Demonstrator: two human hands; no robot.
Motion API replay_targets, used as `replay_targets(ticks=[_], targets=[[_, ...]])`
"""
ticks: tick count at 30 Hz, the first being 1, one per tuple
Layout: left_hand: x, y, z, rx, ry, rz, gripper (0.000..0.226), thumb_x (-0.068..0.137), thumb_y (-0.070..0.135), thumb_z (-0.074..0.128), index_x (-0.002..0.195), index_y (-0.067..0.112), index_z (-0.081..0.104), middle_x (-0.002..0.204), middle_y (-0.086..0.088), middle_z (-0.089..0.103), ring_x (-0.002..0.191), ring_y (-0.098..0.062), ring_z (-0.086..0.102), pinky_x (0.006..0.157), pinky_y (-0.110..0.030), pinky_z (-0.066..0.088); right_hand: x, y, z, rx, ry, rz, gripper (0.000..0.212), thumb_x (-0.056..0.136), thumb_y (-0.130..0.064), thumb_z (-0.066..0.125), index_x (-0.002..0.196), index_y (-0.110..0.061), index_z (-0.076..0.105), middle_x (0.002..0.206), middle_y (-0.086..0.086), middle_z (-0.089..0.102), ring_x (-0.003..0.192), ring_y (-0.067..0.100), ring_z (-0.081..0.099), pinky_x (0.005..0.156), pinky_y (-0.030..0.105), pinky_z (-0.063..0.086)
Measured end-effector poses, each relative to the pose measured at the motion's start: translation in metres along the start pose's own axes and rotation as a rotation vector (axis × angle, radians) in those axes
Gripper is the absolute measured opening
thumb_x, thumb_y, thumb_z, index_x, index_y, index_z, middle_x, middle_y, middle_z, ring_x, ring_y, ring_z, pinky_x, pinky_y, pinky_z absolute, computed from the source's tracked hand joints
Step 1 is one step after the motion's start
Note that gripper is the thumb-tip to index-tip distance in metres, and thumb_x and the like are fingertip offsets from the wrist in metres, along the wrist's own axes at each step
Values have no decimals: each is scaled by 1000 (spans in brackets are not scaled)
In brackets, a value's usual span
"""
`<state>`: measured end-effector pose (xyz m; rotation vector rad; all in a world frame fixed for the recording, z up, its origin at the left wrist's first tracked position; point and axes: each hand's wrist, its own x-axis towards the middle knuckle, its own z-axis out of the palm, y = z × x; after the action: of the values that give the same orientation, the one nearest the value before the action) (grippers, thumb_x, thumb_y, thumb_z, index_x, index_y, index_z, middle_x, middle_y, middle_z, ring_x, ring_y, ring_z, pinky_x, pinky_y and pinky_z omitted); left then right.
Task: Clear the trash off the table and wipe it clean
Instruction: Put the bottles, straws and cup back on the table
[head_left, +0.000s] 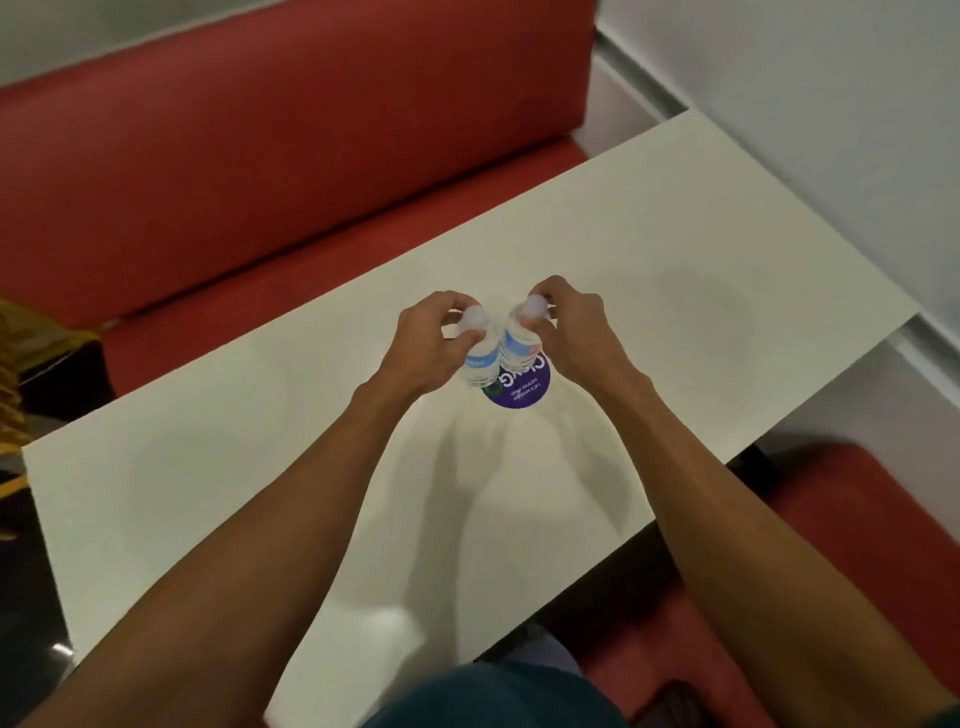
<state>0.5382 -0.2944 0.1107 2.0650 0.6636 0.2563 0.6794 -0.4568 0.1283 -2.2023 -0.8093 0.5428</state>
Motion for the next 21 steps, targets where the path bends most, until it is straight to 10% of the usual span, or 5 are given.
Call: replay_targets(ticks=[21], targets=[[37,-6,17,4,205,-159,30,92,20,80,118,13,68,123,-1,69,105,-12,63,88,-17,47,75,3,30,-42,-58,-12,25,104,-30,63,122,-14,58,113,3,68,92,20,68,74,23,54]])
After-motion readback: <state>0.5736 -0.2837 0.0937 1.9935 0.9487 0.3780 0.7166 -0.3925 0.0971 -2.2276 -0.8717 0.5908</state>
